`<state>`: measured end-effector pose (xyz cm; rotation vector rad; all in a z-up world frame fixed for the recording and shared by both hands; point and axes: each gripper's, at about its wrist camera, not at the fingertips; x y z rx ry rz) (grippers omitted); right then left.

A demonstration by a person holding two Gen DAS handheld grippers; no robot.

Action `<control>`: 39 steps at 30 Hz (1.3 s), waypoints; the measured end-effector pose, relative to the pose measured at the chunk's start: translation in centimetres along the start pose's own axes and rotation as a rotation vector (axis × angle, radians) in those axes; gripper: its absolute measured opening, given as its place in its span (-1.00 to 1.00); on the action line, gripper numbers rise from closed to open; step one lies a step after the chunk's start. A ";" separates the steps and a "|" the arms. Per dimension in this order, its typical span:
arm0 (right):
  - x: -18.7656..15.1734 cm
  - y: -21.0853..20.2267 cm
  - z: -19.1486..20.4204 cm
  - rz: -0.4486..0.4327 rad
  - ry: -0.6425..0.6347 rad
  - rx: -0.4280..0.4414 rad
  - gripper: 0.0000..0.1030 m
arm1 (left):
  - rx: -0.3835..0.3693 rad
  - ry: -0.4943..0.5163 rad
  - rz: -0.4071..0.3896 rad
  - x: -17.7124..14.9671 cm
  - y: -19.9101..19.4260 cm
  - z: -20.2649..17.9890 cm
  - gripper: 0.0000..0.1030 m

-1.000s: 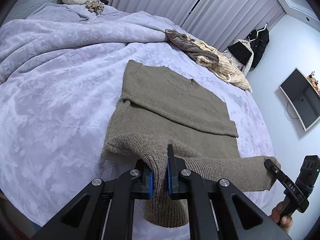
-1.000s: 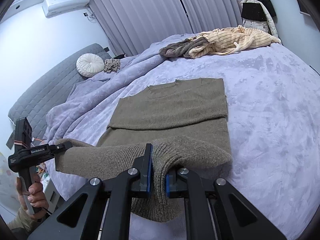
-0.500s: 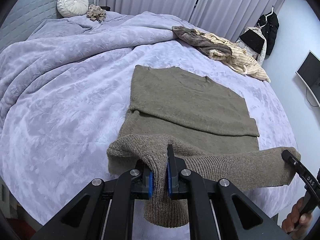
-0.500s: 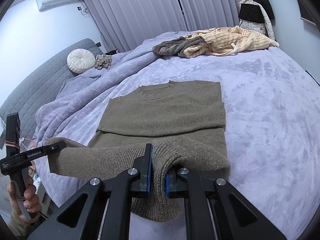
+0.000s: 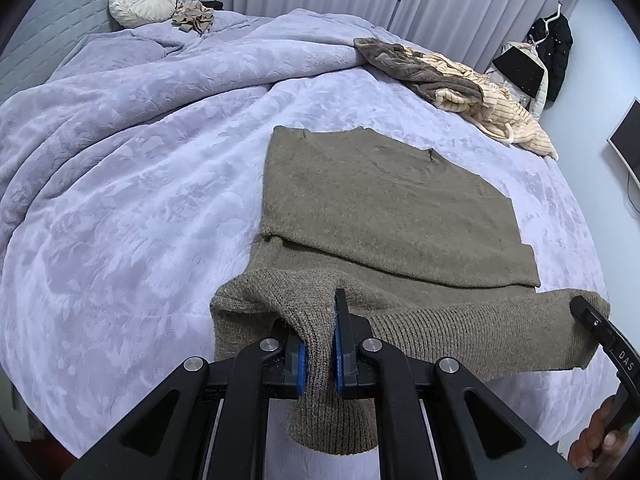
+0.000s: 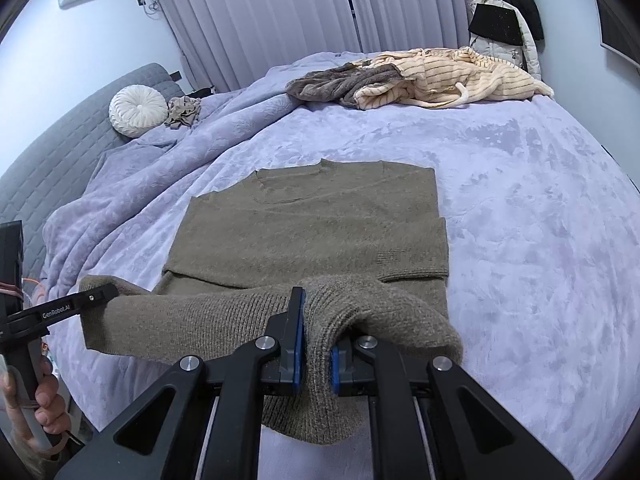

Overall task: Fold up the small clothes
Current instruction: 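Lift the gripped hem with both tools and fold it toward the collar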

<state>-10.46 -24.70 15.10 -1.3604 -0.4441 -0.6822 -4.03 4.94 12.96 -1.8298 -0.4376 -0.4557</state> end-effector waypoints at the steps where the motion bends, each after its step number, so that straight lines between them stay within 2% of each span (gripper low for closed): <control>1: 0.2 0.2 0.0 0.005 0.003 0.001 -0.79 | -0.003 -0.005 0.005 0.3 0.2 0.1 -0.78; 24: 3.9 3.3 -0.9 0.027 0.036 -0.022 -0.79 | 0.028 0.019 0.023 5.5 2.7 -2.2 -0.78; 39: 6.5 5.5 -1.4 0.039 0.041 -0.027 -0.79 | 0.028 0.011 0.041 8.2 5.0 -2.2 -0.78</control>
Point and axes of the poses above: each gripper's, at about its wrist camera, not at the fingertips, and y roughly the way its jaws point, z to its left, x to its top, and after that the axes turned 5 degrees about -x, right-handed
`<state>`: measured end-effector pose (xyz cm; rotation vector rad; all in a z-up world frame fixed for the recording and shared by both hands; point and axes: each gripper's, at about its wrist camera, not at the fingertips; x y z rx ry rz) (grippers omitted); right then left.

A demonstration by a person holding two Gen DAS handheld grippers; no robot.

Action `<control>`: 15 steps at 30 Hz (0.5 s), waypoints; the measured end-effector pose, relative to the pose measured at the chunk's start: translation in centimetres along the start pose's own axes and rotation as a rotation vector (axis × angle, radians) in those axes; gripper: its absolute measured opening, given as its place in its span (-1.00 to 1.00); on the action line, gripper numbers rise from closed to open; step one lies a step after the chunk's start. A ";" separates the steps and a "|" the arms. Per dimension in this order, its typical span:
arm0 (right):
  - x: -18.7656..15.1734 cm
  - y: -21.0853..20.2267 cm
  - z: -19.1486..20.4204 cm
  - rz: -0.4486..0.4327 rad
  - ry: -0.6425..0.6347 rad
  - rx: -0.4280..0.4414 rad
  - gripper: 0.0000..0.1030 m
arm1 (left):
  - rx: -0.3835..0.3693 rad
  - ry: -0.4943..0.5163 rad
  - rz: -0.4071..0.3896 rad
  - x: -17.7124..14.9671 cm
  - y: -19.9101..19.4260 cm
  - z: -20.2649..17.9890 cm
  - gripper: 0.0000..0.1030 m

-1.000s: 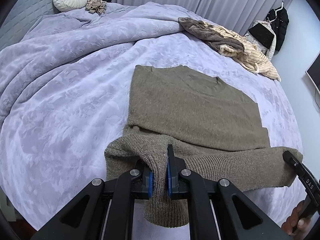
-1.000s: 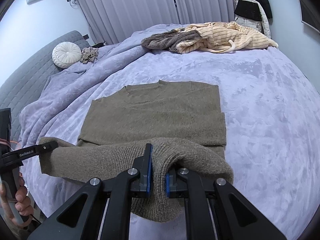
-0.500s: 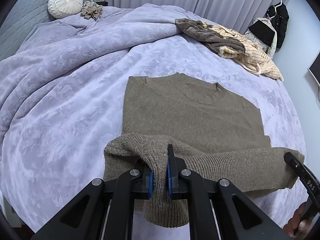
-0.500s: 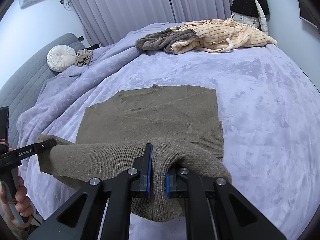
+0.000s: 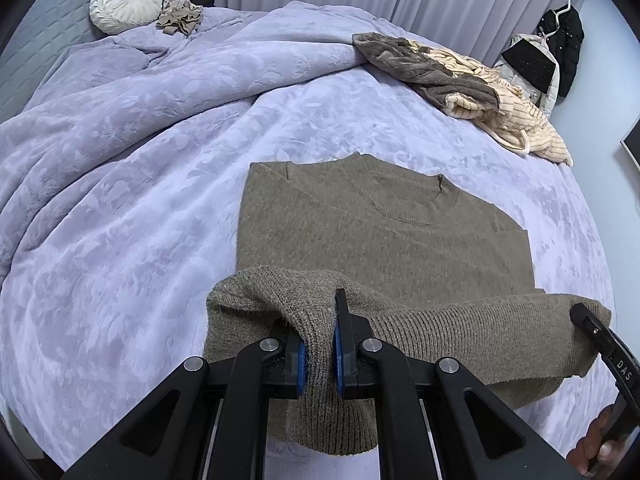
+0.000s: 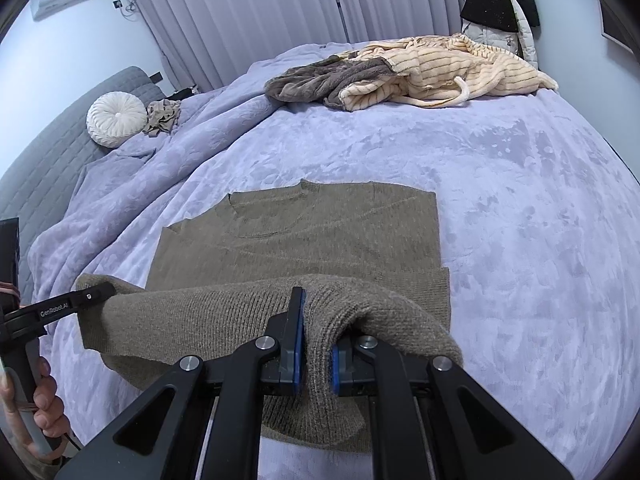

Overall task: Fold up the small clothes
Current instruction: 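Lift the gripped hem with both tools and fold it toward the collar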

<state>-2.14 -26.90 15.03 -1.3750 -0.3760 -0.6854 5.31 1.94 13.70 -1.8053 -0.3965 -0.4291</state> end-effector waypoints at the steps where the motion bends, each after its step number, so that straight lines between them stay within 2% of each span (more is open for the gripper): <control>1: 0.2 0.2 0.0 0.001 0.000 -0.002 -0.79 | 0.001 0.001 0.000 0.2 0.1 -0.1 -0.78; 15: 2.9 2.9 -0.3 0.015 0.017 -0.026 -0.79 | -0.015 -0.012 0.024 3.6 2.9 -0.5 -0.78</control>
Point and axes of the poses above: each gripper's, at about its wrist camera, not at the fingertips, and y roughly the way its jaws point, z to its left, x to its top, and after that the axes turned 5 degrees about -x, right-handed
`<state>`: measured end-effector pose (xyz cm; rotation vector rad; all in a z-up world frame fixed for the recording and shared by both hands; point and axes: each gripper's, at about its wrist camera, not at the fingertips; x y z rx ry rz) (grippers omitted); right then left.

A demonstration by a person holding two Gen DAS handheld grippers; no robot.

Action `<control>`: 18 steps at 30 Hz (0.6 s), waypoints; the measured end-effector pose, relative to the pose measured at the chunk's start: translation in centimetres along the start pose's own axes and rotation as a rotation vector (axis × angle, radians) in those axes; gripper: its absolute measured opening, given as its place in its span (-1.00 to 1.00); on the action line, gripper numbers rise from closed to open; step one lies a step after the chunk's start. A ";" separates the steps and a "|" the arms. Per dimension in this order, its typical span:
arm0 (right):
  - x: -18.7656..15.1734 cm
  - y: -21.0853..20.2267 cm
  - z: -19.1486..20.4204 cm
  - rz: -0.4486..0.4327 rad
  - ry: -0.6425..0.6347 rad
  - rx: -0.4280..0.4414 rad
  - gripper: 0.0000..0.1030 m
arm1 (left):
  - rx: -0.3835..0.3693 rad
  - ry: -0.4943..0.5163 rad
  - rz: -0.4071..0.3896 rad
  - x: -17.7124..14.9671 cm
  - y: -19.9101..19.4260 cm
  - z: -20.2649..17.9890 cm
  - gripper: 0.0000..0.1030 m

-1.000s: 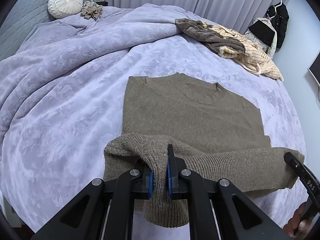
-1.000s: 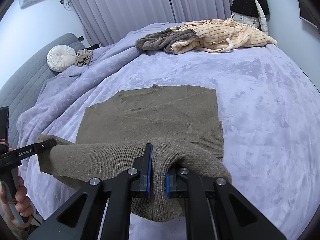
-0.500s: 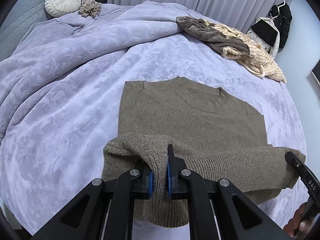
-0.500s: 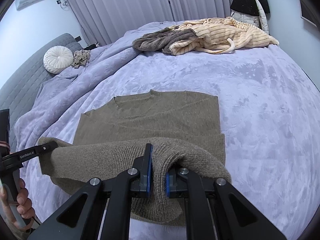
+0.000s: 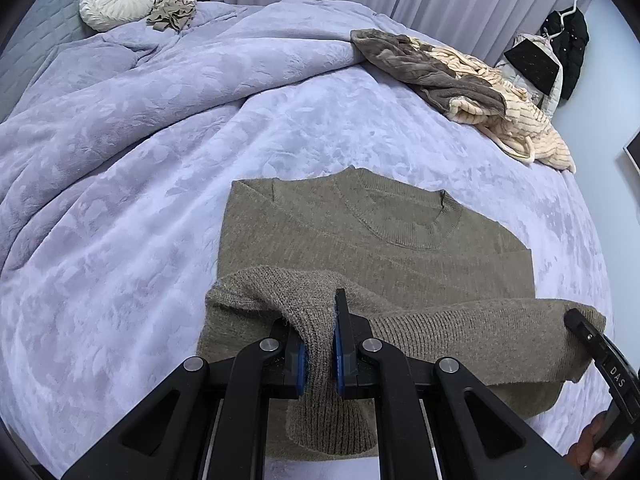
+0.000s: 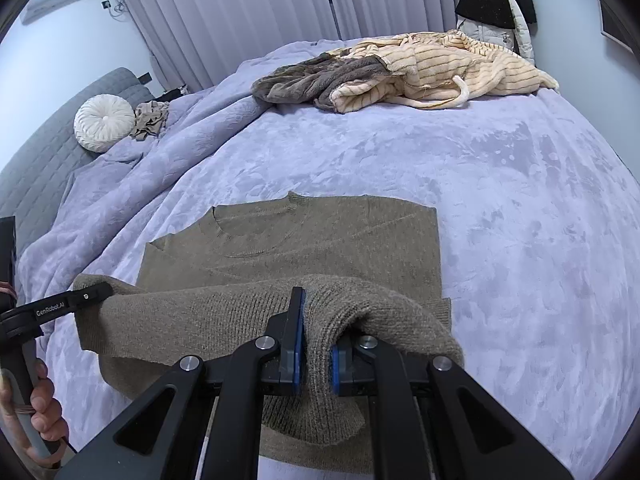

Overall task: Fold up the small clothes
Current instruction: 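Lift the gripped hem with both tools and fold it toward the collar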

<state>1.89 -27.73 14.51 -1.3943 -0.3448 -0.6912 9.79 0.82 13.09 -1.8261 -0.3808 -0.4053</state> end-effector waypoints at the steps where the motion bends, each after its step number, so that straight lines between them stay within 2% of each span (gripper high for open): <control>1: 0.2 0.3 0.0 0.002 0.001 0.000 -0.79 | 0.002 0.000 0.002 0.2 0.2 0.0 -0.78; 18: 2.6 3.7 -0.1 0.028 0.003 -0.019 -0.79 | 0.009 0.003 0.027 2.8 3.2 -0.1 -0.78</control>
Point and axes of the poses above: each gripper's, at about its wrist camera, not at the fingertips, and y roughly the way its jaws point, z to its left, x to its top, and after that the axes turned 5 degrees about -x, right-handed
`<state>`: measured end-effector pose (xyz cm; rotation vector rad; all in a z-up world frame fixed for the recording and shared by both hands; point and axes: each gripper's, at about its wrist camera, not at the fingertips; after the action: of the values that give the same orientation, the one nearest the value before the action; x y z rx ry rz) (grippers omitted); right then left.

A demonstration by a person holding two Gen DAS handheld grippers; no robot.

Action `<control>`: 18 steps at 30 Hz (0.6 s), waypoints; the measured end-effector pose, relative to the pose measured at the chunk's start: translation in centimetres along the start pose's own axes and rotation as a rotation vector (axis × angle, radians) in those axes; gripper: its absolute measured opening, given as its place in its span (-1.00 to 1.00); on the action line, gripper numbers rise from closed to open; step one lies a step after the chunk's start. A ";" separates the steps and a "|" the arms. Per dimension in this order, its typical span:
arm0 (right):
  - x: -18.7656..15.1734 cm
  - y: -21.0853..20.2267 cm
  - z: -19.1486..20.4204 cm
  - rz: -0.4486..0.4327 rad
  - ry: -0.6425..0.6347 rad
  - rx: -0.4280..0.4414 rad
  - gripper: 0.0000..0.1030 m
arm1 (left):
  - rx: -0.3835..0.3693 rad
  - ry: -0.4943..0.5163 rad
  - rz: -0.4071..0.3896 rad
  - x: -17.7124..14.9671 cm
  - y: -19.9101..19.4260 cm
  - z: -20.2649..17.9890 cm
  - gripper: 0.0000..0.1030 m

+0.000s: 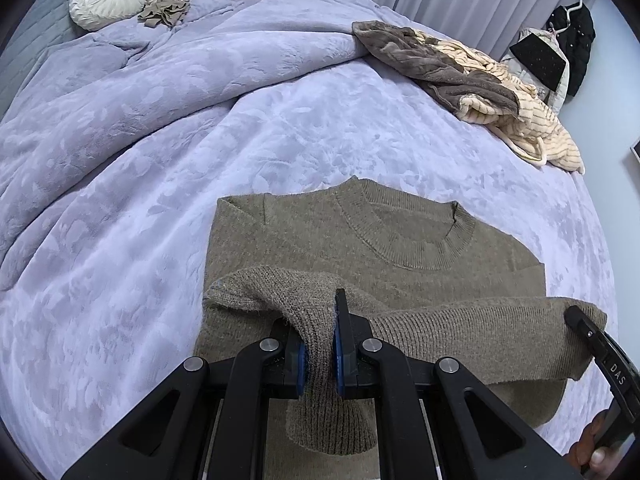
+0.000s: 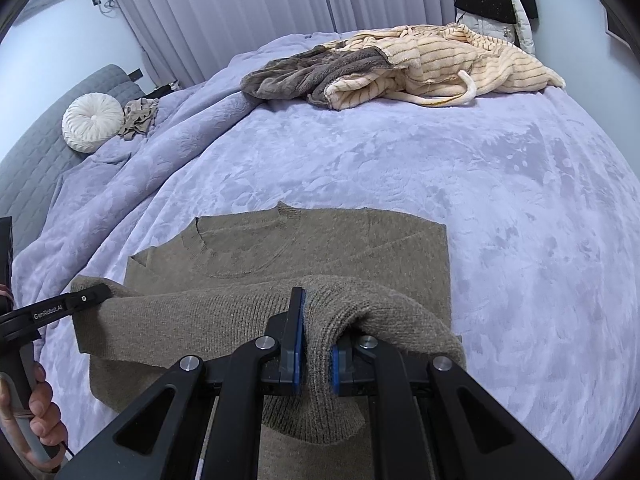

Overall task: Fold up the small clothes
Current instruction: 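Lift the gripped hem with both tools and fold it toward the collar, then lay the hem down near the collar and open both tools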

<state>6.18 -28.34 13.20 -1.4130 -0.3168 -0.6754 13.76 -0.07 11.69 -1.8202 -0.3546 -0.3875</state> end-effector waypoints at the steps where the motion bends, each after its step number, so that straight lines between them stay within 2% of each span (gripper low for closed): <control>1: 0.1 0.1 0.0 0.001 -0.002 -0.004 -0.79 | 0.001 0.000 0.002 0.1 0.2 0.0 -0.78; 18: 2.1 2.0 -0.8 0.009 0.022 -0.013 -0.79 | -0.007 0.002 0.010 3.0 2.0 -0.7 -0.78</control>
<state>8.86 -29.62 12.71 -1.4175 -0.2890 -0.6867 17.22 -1.18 11.49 -1.8277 -0.3433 -0.3837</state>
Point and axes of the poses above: each gripper's, at about its wrist camera, not at the fingertips, and y roughly the way its jaws point, z to its left, x to its top, and after that the axes turned 5 degrees about -x, right-handed
